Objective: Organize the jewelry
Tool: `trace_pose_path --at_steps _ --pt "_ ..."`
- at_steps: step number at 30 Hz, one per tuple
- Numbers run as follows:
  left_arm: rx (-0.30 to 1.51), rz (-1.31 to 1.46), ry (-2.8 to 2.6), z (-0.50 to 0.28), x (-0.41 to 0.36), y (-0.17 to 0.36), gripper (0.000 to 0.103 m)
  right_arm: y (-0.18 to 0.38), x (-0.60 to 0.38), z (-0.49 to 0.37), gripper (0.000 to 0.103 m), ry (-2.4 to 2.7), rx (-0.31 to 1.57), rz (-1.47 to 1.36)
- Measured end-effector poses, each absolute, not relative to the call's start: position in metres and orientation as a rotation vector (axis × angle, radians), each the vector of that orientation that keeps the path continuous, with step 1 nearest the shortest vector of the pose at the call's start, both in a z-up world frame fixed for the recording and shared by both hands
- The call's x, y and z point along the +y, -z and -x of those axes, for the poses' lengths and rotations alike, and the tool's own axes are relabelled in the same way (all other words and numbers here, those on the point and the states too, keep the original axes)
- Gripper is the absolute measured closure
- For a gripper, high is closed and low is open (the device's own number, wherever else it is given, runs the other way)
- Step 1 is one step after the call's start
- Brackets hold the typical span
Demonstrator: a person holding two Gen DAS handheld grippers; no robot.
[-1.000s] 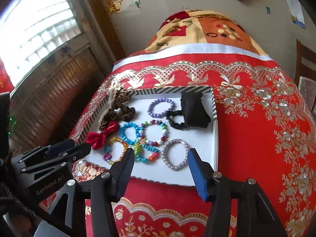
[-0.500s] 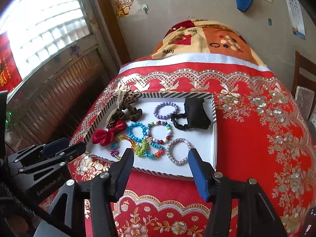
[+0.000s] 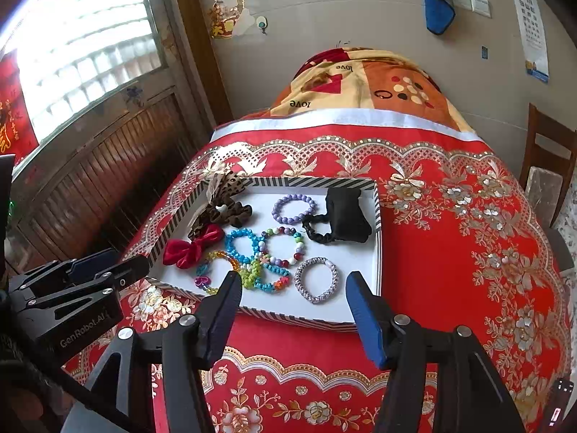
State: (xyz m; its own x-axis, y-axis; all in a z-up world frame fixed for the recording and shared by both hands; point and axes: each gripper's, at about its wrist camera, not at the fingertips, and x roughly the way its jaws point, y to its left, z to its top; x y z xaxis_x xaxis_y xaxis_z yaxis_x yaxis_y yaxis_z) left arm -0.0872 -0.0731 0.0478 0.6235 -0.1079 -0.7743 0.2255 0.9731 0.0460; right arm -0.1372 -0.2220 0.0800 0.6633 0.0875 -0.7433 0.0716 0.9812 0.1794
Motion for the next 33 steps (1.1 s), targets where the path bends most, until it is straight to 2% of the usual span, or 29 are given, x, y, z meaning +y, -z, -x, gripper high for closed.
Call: trace_pose_path --at_steps 33 --pt "0.88 -0.135 0.188 0.08 -0.072 -0.046 0.063 -0.07 -0.215 0.124 0.038 -0.027 0.892 -0.188"
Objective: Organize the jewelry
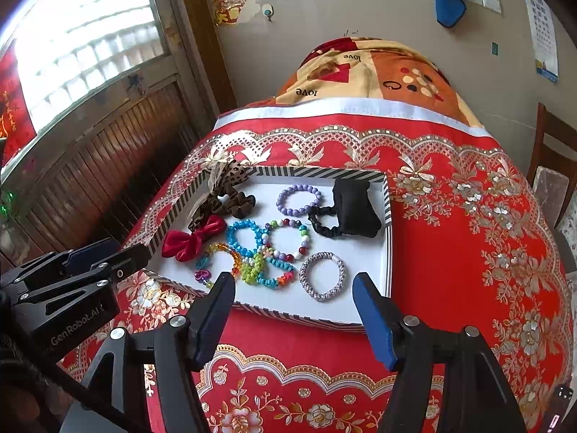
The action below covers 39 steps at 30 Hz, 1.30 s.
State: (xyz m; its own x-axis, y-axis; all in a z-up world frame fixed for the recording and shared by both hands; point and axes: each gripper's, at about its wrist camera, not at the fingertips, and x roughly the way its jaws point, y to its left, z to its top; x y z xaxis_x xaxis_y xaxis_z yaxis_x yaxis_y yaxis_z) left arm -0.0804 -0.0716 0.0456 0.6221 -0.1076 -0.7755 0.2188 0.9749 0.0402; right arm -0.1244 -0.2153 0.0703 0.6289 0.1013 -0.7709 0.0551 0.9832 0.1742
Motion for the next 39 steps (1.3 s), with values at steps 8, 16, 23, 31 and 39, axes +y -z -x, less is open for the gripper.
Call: trace_pose_path --at_steps 8,16,23,31,39 --pt "0.886 -0.137 0.194 0.0796 -0.0738 -0.0434 0.063 -0.07 -0.2141 0.1236 0.038 -0.026 0.892 -0.187" --pt "0.886 -0.138 0.197 0.0797 -0.0743 -0.0432 0.063 -0.0696 -0.2141 0.1219 0.037 -0.025 0.894 -0.183" --pt "0.886 -0.139 0.199 0.0798 -0.076 -0.0433 0.063 -0.0683 -0.2146 0.1201 0.037 -0.026 0.9 -0.178" --pt "0.887 -0.139 0.198 0.0796 -0.0753 -0.0432 0.062 -0.068 -0.2139 0.12 0.037 -0.028 0.902 -0.175" --pt "0.888 -0.14 0.201 0.0805 -0.0756 -0.0432 0.063 -0.0667 -0.2112 0.1197 0.037 -0.034 0.908 -0.167"
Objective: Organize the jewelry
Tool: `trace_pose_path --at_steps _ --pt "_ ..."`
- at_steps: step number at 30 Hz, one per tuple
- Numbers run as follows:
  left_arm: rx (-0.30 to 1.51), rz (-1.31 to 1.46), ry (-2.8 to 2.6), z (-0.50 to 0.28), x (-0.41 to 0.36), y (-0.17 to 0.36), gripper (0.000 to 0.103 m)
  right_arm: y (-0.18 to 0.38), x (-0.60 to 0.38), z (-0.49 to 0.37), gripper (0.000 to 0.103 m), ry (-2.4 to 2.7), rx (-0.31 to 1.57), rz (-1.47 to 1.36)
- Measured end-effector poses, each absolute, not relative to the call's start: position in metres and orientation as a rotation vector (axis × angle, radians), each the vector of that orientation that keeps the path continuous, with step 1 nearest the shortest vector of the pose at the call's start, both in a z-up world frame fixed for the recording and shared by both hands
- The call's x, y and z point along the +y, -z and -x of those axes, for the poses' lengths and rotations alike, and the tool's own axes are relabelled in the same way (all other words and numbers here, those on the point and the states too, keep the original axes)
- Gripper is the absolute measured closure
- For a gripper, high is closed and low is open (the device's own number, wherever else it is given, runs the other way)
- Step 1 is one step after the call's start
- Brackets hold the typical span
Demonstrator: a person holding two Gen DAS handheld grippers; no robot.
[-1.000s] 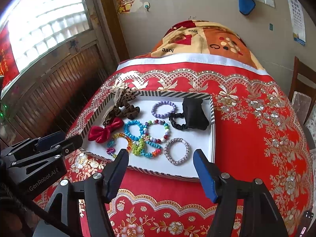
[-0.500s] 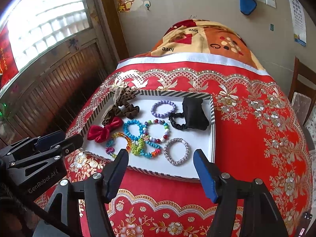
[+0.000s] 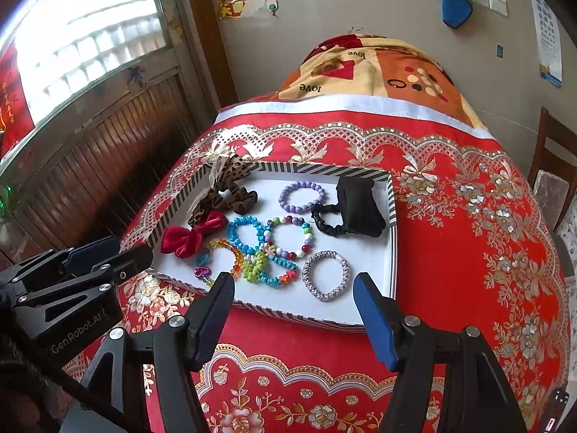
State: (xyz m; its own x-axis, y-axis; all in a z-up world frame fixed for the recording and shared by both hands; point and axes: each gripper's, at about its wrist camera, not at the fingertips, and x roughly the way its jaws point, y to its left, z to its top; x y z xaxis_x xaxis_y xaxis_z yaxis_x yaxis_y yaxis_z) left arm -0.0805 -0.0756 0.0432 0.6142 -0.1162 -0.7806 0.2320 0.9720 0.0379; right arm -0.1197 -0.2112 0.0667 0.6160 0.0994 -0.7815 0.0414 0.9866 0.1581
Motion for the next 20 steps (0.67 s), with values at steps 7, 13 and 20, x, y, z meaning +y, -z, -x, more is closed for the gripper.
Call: trace_pose_path --at_steps 7,13,20 --pt "0.893 -0.138 0.202 0.0807 -0.0755 -0.0415 0.063 -0.0663 -0.2103 0.1191 0.037 -0.033 0.908 -0.165" --pt "0.901 -0.132 0.206 0.0797 -0.0756 -0.0391 0.062 -0.0641 -0.2088 0.1174 0.036 -0.035 0.916 -0.166" --pt "0.896 -0.138 0.21 0.0726 -0.0759 -0.0366 0.062 -0.0582 -0.2131 0.1145 0.036 -0.036 0.929 -0.171"
